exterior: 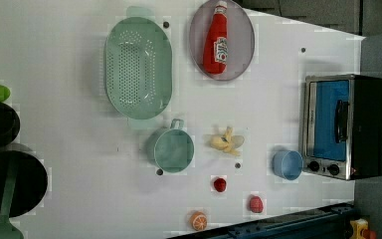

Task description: Pick banana from table and place on oven.

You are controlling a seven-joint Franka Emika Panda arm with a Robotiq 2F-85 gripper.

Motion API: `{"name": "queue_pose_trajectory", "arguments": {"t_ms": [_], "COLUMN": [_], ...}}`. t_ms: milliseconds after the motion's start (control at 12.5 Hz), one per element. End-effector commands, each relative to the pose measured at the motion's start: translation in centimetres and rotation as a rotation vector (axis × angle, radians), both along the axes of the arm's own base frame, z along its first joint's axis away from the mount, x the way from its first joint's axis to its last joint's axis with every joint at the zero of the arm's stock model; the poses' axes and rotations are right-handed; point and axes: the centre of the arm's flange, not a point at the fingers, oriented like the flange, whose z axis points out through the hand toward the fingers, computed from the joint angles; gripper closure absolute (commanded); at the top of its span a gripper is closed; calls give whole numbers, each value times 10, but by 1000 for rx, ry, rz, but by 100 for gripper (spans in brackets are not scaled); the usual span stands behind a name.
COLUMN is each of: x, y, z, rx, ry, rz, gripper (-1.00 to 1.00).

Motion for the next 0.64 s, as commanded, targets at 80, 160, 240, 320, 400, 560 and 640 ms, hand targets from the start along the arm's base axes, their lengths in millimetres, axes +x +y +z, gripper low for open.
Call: {"name": "queue_pose_trajectory", "arguments": {"t_ms": [80,160,240,320,400,560,640], "x": [-5,-8,-10,-13,-15,-17,-16], "y": [59,77,88,97,105,113,114], "z": [43,51,56,58,58,59,59], "rx": [-9,-32,-62,-84,-89,-91,-91], "ry": [-79,-95,-104,-98,-85,-80,-81], "rz": [-187,-157,-132,-111,-95,-80,-80], "gripper": [-100,-100,-100,-100,-100,-100,-100]}}
